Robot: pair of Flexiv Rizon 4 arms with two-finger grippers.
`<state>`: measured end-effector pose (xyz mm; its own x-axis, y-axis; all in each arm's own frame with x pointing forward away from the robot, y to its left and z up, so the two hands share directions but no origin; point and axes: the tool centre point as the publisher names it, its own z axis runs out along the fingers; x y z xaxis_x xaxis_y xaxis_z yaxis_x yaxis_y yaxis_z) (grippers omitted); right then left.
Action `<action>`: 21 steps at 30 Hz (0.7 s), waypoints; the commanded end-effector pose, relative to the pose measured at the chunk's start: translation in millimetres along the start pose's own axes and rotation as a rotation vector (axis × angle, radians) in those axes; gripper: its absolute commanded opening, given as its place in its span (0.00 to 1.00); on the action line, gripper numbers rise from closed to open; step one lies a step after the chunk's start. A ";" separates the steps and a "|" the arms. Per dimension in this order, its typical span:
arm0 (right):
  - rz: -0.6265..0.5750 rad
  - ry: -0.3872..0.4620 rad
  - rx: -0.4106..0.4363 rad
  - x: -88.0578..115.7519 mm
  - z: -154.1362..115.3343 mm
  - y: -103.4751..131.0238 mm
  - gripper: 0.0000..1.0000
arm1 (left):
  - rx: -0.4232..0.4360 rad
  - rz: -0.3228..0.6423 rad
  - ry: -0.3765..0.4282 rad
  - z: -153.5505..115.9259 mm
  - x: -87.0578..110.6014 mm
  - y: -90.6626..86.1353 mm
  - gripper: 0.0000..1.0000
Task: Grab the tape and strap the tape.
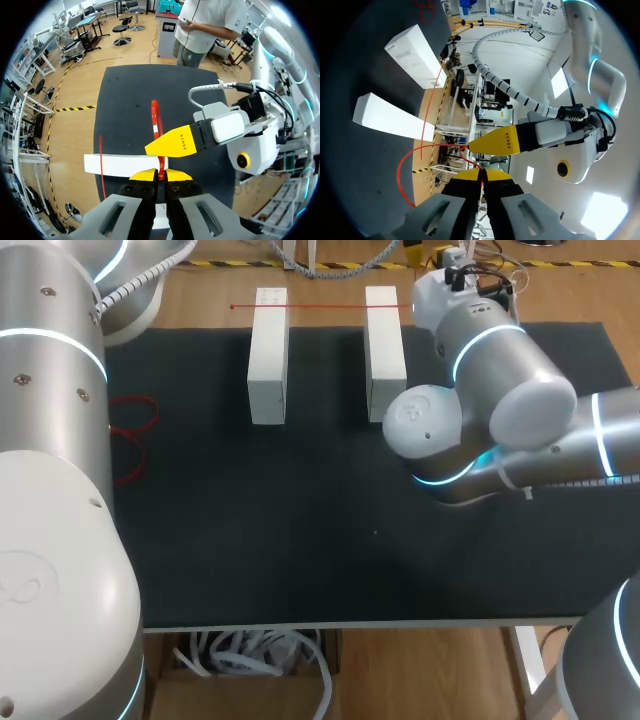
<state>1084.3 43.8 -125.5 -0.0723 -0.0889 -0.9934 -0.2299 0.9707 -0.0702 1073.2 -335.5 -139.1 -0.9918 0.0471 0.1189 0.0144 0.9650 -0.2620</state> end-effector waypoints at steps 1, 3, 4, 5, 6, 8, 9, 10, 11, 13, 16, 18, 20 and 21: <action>-0.003 0.011 -0.010 -3.5 -2.3 -0.3 0.00 | -0.007 -0.002 0.004 -1.3 -1.2 -2.2 0.00; -0.001 0.011 -0.015 -3.3 -2.5 1.2 0.00 | -0.007 -0.002 0.004 -1.3 -1.2 -2.2 0.00; 0.002 0.013 -0.018 -3.2 -2.6 1.7 0.00 | -0.007 -0.002 0.004 -1.3 -1.2 -2.2 0.00; 0.002 0.013 -0.019 -3.2 -2.6 2.1 0.00 | -0.007 -0.002 0.004 -1.3 -1.2 -2.2 0.00; 0.002 0.013 -0.021 -3.1 -2.6 2.3 0.00 | -0.007 -0.002 0.004 -1.3 -1.2 -2.2 0.00; 0.001 0.011 -0.022 -3.5 -2.6 2.7 0.00 | -0.007 -0.002 0.004 -1.3 -1.2 -2.2 0.00; 0.002 0.010 -0.023 -3.8 -2.5 2.9 0.00 | -0.007 -0.002 0.004 -1.3 -1.2 -2.2 0.00; 0.001 0.006 -0.024 -4.4 -2.4 3.0 0.00 | -0.007 -0.002 0.004 -1.3 -1.2 -2.2 0.00; 0.000 0.005 -0.025 -4.8 -2.3 3.0 0.00 | -0.007 -0.002 0.004 -1.3 -1.2 -2.2 0.00; 0.000 0.002 -0.026 -5.4 -2.3 3.2 0.00 | -0.007 -0.002 0.004 -1.3 -1.2 -2.2 0.00; 0.003 0.003 -0.034 -5.3 -2.6 3.9 0.00 | -0.007 -0.002 0.004 -1.3 -1.2 -2.2 0.00; 0.006 0.005 -0.033 -5.0 -2.8 3.8 0.00 | -0.007 -0.002 0.004 -1.3 -1.2 -2.2 0.00; 0.006 0.004 -0.032 -4.9 -2.8 3.7 0.00 | -0.007 -0.002 0.004 -1.3 -1.2 -2.2 0.00; 0.006 0.004 -0.032 -4.9 -2.9 3.7 0.00 | -0.007 -0.002 0.004 -1.3 -1.2 -2.2 0.00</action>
<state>1082.2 48.8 -123.9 -0.0693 -0.0799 -0.9944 -0.2540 0.9654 -0.0598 1073.2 -335.6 -139.1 -0.9918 0.0472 0.1189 0.0145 0.9650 -0.2620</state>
